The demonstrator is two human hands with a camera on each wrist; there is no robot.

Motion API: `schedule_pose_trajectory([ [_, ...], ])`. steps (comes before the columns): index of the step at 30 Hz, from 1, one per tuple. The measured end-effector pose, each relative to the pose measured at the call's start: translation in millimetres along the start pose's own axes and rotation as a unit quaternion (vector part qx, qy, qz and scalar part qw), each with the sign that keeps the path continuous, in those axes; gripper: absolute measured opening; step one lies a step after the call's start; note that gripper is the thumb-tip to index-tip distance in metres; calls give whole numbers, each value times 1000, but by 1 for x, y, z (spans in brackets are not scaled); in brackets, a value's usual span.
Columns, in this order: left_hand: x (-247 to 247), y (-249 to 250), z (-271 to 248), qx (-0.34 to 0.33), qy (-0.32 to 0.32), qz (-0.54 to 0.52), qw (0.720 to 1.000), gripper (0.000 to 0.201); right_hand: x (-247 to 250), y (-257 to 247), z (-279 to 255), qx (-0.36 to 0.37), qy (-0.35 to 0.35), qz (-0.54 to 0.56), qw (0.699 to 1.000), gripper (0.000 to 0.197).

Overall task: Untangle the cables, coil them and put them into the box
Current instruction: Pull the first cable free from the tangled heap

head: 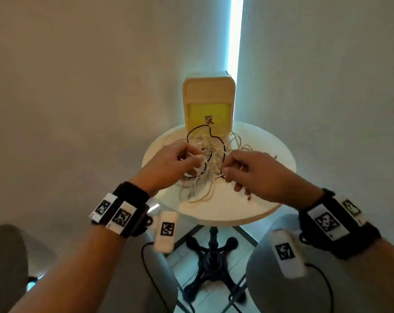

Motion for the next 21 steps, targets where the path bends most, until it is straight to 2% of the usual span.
schedule_pose_trajectory([
  [3,1,1,27,22,21,-5,1000,17,5,1,49,-24,71,-18,997,7],
  [5,1,-3,46,36,25,0,999,19,2,4,78,-25,85,-70,994,12],
  [9,8,-17,77,71,10,58,996,24,-10,10,114,-23,65,-108,992,22],
  [11,12,-21,87,69,-18,81,994,28,-14,12,127,-26,50,-150,987,21],
  [14,16,-19,97,60,-42,78,994,20,-13,14,141,-23,52,-177,983,17],
  [17,20,-14,104,54,-49,13,997,18,-5,12,150,-11,72,-187,980,16],
  [21,20,-9,104,58,-70,-153,984,21,6,3,157,10,108,-163,981,16],
])
Point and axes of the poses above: each hand's wrist, its own z-axis towards the middle knuckle, its own x-axis out of the back of the hand, y = z × x, the point moved 1 cm from there along z, towards the middle knuckle, and after that the axes turned 1 degree about z, right-handed, at the moved point
